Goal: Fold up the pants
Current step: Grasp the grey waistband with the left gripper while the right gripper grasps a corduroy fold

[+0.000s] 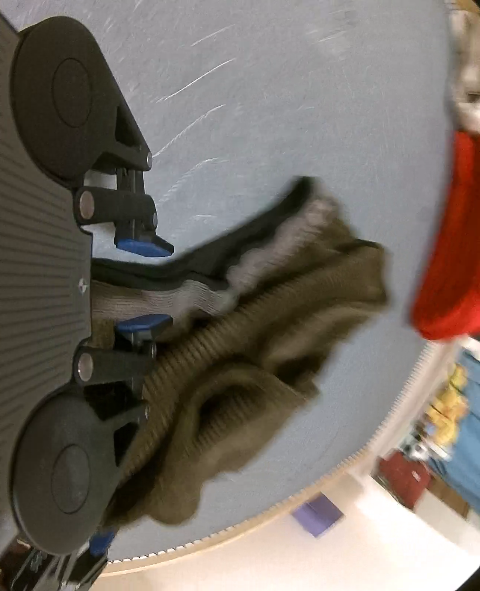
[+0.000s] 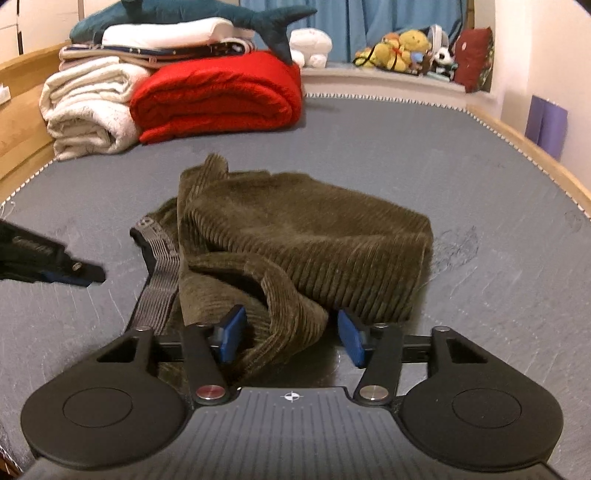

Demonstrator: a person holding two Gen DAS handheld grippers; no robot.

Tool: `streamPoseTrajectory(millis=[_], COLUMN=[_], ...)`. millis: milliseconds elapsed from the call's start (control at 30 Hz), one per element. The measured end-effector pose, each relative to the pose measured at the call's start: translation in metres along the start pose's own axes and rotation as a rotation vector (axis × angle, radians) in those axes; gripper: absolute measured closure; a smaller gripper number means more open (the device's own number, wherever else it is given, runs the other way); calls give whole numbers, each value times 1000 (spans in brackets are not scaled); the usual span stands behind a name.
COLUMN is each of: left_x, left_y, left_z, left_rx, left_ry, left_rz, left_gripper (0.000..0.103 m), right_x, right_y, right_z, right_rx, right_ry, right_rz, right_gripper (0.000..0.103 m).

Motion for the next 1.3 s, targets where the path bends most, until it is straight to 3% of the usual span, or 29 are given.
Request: streamPoseTrajectory(millis=[67, 100, 133, 200, 267, 400, 500, 567, 633, 733, 867, 1000, 1067, 1200, 1300], left_x=[3, 5, 4, 1, -1, -3, 4, 6, 5, -2, -20, -45, -49, -43, -46], left_y=[-25, -34, -43, -54, -63, -71, -75, -73, -64, -39, 14, 82, 111, 163, 183], left_z=[-1, -4, -5, -3, -7, -23, -33, -35, -32, -27, -3, 38, 56, 83, 107], left_rx=[26, 33, 22, -1, 5, 1, -49, -84, -63, -67, -72, -105, -87, -166, -235], left_ry=[11, -1, -8, 1, 0, -44, -147, -205, -201, -240, -195, -129, -90, -46, -7], left_rz=[63, 81, 84, 62, 39, -5, -38, -55, -55, -103, -192, -325, -351, -445, -481], left_gripper=[56, 42, 36, 35, 28, 28, 38, 61, 70, 75, 78, 79, 79, 80, 80], right_x=[2, 3, 3, 2, 2, 1, 0, -1, -3, -12, -29, -38, -39, -38, -24], right_y=[-6, -9, -11, -17, -23, -36, -42, -45, -45, -40, -24, -12, -7, 14, 33], right_z=[0, 0, 0, 1, 1, 1, 3, 5, 5, 2, 3, 15, 27, 74, 127], right_rx=[-14, -20, -24, -32, -39, -45, -60, -57, -57, -71, -132, -171, -202, -327, -474], right_ry=[-25, -35, -40, -44, -60, -86, -93, -83, -77, -107, -138, -113, -84, 49, 231], right_rz=[26, 28, 41, 46, 54, 76, 77, 82, 76, 38, -53, -121, -134, -198, -195], right_gripper=[36, 35, 35, 35, 35, 41, 55, 69, 88, 95, 96, 96, 96, 97, 97])
Point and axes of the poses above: each gripper's, at about its wrist camera, not at the fingertips, and y roughly against the way its jaws point, z to its left, x to its underside, the point moved 9 cm from there along -y, roughly the way its jaws point, and after that the axes turned 9 degrees about y, right-handed, at the moved point
